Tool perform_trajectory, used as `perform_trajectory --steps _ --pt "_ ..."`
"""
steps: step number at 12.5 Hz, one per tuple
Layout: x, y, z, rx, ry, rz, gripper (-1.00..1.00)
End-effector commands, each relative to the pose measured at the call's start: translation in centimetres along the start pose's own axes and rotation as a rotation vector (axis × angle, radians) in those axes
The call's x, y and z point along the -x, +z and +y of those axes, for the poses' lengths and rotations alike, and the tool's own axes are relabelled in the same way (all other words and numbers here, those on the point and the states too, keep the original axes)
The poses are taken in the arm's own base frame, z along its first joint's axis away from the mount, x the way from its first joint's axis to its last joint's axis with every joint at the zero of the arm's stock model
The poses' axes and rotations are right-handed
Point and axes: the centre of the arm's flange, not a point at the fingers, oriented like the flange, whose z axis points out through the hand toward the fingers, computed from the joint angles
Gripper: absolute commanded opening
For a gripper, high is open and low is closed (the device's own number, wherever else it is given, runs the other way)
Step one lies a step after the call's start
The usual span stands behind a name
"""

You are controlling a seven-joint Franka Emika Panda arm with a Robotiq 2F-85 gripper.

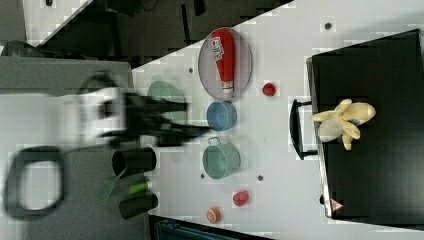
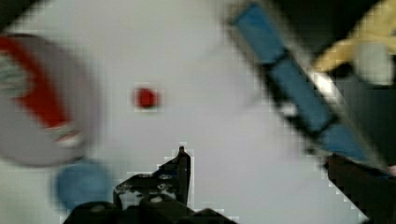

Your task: Pick banana from table and place on oven.

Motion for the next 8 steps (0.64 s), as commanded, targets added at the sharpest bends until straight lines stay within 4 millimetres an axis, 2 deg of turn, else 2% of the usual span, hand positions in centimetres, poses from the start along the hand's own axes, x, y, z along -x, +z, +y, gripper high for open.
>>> perform_trajectory --steps 1,2,4,8 --pt "7.7 -4.8 -9.4 -0.049 0.138 0.045 1.0" --pt "9.1 -5.4 -10.4 -0.05 0.162 0.045 1.0" --pt "10.5 -5.6 -10.2 -0.015 0.164 0.004 1.0" --pt "10.7 -5.4 -10.0 0.003 0.163 -0.016 1.0"
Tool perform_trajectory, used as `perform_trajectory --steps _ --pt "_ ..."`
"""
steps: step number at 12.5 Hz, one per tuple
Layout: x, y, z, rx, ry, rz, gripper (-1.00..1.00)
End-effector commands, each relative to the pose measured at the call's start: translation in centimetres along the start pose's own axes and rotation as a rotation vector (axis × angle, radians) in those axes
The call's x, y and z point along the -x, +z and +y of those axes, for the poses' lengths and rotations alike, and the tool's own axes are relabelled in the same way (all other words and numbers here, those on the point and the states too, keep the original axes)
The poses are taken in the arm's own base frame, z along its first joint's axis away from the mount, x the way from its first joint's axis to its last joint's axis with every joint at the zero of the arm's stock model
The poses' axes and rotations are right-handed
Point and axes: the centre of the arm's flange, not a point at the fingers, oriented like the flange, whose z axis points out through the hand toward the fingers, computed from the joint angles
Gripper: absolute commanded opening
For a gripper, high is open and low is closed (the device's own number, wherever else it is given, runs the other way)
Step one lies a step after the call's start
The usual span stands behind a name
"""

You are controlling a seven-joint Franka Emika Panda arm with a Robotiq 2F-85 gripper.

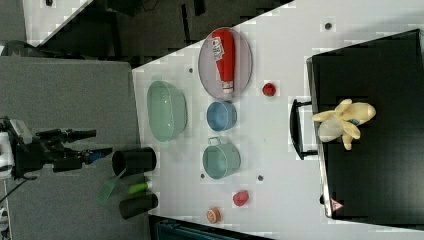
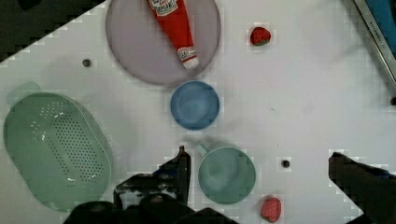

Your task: Pick banana from table and place on oven.

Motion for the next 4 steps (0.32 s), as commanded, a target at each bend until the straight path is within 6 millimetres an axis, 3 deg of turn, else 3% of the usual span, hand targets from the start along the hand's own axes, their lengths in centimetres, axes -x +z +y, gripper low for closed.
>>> perform_trajectory --steps 1,4 --pt "-6.28 2.8 7.3 0.038 0.255 -0.054 1.0" --pt "-6.38 3.13 7.21 0.042 0.255 -0.059 1.0"
